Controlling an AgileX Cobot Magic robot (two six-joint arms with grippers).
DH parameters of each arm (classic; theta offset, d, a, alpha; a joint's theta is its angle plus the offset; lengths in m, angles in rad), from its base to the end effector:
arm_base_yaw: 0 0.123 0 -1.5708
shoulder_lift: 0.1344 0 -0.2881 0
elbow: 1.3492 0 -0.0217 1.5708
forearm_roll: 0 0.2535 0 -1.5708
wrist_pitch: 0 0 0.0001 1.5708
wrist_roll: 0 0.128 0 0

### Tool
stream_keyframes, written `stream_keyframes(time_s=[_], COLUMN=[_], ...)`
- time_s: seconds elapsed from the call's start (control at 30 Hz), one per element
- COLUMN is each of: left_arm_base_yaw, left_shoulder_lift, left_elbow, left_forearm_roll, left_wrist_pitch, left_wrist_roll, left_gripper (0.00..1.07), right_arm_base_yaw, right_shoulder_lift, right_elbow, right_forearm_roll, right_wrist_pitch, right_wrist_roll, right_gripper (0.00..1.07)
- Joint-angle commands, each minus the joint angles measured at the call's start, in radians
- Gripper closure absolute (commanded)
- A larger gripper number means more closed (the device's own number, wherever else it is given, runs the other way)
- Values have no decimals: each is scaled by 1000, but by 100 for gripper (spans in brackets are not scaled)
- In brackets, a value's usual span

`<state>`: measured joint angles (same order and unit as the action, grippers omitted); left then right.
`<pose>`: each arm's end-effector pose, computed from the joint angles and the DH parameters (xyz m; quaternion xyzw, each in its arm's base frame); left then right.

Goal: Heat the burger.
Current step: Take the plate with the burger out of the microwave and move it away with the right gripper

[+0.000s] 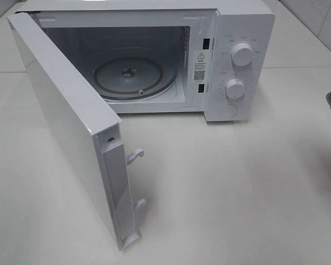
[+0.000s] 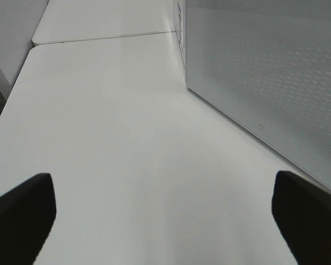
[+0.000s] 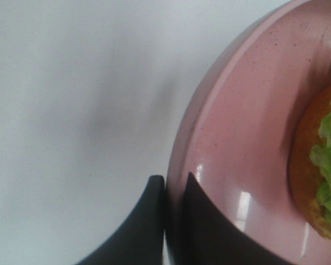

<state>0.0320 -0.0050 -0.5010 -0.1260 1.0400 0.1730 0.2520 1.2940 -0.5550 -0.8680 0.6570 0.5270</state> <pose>0.0277 -0.0130 0.2652 0.0614 0.8423 -0.0082 0.5355 0.2315 -0.0021 0.1700 -0.1705 0.9317 -0.2308 0.2228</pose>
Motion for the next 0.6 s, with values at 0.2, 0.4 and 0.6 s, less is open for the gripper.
stream_keyframes(time_s=[0.2,0.4,0.6], left_arm_base_yaw=[2,2,2], left_shoulder_lift=[-19,-19,-19], left_elbow=[3,3,3], left_forearm_roll=[-2,-2,-2], left_wrist_pitch=[-5,-5,-5], left_wrist_roll=[-3,-3,-3], left_gripper=[6,6,6], right_arm_base_yaw=[-83,-134,-169], right_shoulder_lift=[115,213,273], right_elbow=[-9,-9,-11], right_forearm_roll=[-131,-222,-271], right_wrist_pitch=[-69,-100,-134], right_wrist_roll=[138,193,273], right_gripper=[106,106,106])
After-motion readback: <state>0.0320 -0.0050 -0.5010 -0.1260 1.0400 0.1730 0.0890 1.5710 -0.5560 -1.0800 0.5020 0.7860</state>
